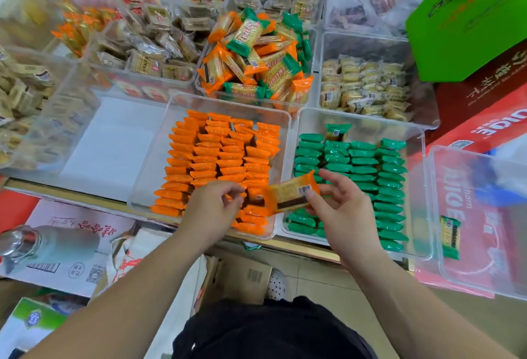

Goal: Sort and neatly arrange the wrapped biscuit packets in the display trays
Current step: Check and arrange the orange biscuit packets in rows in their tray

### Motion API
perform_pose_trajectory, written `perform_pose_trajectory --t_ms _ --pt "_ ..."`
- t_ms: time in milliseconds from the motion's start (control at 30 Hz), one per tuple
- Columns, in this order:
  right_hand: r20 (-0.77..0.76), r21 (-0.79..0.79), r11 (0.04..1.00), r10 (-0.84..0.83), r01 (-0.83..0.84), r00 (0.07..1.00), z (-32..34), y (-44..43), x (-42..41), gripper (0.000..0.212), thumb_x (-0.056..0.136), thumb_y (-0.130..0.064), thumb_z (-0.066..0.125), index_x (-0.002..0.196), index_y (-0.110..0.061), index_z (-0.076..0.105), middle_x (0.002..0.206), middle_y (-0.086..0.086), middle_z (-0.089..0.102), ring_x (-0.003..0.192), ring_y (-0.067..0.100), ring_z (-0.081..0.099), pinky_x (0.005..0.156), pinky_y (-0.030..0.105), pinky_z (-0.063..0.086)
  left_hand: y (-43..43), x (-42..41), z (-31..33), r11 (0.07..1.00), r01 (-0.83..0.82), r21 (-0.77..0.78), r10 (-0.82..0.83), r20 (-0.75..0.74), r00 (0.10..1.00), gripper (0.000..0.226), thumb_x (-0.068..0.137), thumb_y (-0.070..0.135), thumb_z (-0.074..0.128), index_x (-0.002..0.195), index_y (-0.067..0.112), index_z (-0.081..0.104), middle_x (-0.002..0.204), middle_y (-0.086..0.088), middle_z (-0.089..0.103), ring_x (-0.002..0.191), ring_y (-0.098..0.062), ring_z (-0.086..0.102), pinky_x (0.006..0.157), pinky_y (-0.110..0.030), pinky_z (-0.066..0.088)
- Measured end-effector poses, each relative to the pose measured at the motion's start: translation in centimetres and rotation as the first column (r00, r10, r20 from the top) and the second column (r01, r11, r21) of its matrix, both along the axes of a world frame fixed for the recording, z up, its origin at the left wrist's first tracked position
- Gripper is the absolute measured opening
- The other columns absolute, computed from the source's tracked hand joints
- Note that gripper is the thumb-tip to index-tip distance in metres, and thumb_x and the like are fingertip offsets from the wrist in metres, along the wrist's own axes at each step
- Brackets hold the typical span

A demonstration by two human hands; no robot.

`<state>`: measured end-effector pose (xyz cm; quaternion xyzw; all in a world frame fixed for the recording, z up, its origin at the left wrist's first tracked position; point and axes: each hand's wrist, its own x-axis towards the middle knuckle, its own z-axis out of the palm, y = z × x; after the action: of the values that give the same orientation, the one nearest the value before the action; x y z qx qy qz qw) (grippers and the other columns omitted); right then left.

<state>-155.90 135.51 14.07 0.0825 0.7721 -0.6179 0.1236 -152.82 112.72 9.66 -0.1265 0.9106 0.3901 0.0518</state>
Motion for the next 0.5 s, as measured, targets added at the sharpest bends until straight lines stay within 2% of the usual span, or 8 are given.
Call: perform_pose_trajectory --t_ms 100,167,267,367,433,500 --pt "-0.25 0.251 0.959 0.197 -0.133 0.948 -1.3 -0.6 -0.1 0.024 0.089 -0.017 0.075 0.113 -0.021 0.071 0.098 -0.011 0.074 0.086 0.004 0.07 0.08 0.025 0.059 -1.0 -2.8 -2.5 0.992 0.086 -0.096 -0.088 -0.02 0.996 0.015 0.093 0.017 0.067 0.105 0.02 0.076 0.099 0.003 0.065 0.086 -0.012 0.053 0.074 -0.03 0.042" --pt "-0.39 0.41 0.884 0.394 -0.227 0.832 -2.1 -0.9 0.4 0.022 0.089 -0.017 0.074 0.111 -0.019 0.071 0.101 -0.01 0.072 0.09 0.002 0.066 0.081 0.02 0.055 -1.3 -4.5 -3.7 0.978 0.155 -0.137 -0.158 -0.014 0.987 0.014 0.092 0.021 0.069 0.103 0.023 0.077 0.098 0.004 0.064 0.094 -0.016 0.057 0.078 -0.032 0.045" --pt "-0.431 0.577 0.755 0.605 -0.31 0.67 -3.5 -1.2 1.0 0.022 0.091 -0.012 0.072 0.112 -0.014 0.069 0.105 -0.004 0.069 0.095 0.011 0.065 0.085 0.025 0.053 -1.0 -6.1 -4.7 0.888 0.336 -0.313 -0.333 0.065 0.941 0.018 0.087 0.04 0.072 0.102 0.031 0.077 0.097 0.006 0.06 0.099 -0.019 0.057 0.083 -0.037 0.046" --pt "-0.448 0.708 0.656 0.702 -0.259 0.554 -4.7 -1.5 1.0 0.021 0.089 -0.008 0.072 0.11 -0.009 0.069 0.105 0.003 0.07 0.095 0.02 0.066 0.086 0.03 0.053 -0.4 -6.7 -5.2 0.789 0.417 -0.451 -0.422 0.095 0.902 0.02 0.087 0.047 0.07 0.097 0.032 0.077 0.096 0.005 0.061 0.096 -0.02 0.055 0.084 -0.038 0.044" --pt "-0.434 0.758 0.604 0.748 -0.245 0.502 -5.3 -1.5 0.9 0.024 0.086 -0.006 0.075 0.11 -0.007 0.07 0.104 0.006 0.07 0.094 0.023 0.066 0.086 0.031 0.054 -0.1 -6.8 -5.6 0.768 0.415 -0.489 -0.433 0.081 0.898 0.017 0.089 0.044 0.068 0.09 0.03 0.077 0.093 0.005 0.059 0.094 -0.02 0.053 0.084 -0.038 0.042" --pt "-0.402 0.778 0.573 0.769 -0.258 0.497 -5.7 -1.8 0.6 0.027 0.086 -0.005 0.076 0.112 -0.007 0.07 0.106 0.007 0.07 0.094 0.025 0.067 0.084 0.033 0.056 0.0 -6.9 -5.9 0.781 0.397 -0.482 -0.422 0.061 0.904 0.016 0.091 0.039 0.067 0.084 0.027 0.077 0.092 0.005 0.06 0.094 -0.02 0.053 0.084 -0.039 0.041"
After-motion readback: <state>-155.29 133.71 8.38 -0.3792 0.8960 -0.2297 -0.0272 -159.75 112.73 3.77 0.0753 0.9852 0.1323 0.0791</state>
